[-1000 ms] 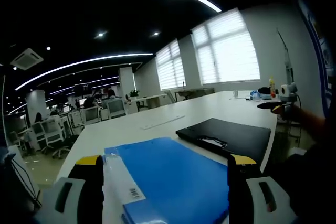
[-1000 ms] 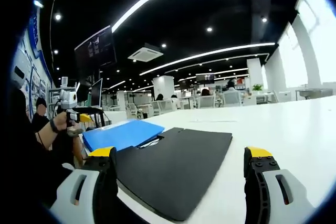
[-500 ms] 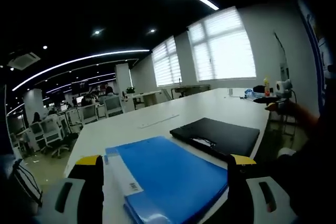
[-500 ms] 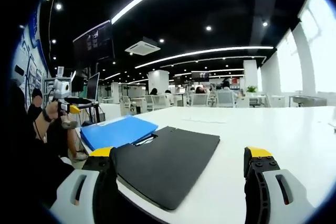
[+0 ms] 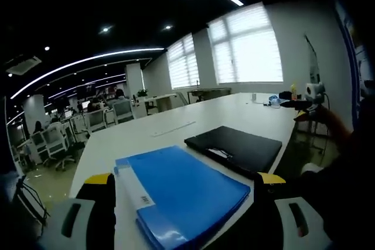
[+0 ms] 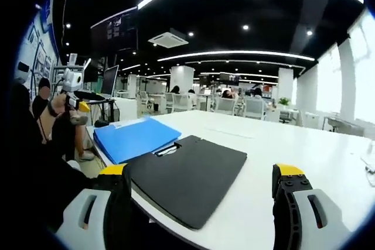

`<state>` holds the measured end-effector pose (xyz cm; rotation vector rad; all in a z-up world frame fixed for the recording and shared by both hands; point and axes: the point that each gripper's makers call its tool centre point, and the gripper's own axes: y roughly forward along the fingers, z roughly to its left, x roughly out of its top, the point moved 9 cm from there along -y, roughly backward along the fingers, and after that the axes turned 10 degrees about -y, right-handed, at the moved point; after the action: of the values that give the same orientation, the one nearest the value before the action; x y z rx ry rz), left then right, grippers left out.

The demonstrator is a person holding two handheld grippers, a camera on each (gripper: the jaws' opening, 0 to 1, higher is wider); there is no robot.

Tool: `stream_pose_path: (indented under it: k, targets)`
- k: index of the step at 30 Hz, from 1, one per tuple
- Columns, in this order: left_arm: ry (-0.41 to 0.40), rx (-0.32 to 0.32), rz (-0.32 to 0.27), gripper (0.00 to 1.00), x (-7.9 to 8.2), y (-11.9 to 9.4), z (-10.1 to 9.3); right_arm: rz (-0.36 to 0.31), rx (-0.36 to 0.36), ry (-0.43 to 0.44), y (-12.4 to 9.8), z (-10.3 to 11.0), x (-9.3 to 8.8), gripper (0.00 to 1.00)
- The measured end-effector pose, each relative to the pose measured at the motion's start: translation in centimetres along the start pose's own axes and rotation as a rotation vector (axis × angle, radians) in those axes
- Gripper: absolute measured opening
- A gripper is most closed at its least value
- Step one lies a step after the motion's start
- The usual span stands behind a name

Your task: Organize the scattered folders on the table and sort them into different groups

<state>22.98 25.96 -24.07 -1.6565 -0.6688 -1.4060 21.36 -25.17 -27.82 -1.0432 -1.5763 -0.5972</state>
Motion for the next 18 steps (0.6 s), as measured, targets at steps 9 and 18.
stream_pose_path:
  k: [9, 18]
  targets:
    - [-0.032, -0.066, -0.025, 0.99, 0.8, -0.4, -1.1, -0.008, -0.002, 0.027, -0.4, -0.6, 0.2, 0.98]
    - [-0.026, -0.061, 0.006, 0.98, 0.0, 0.3, -1.0, 0.005, 0.017, 0.055, 0.0, -0.1, -0.3, 0.98]
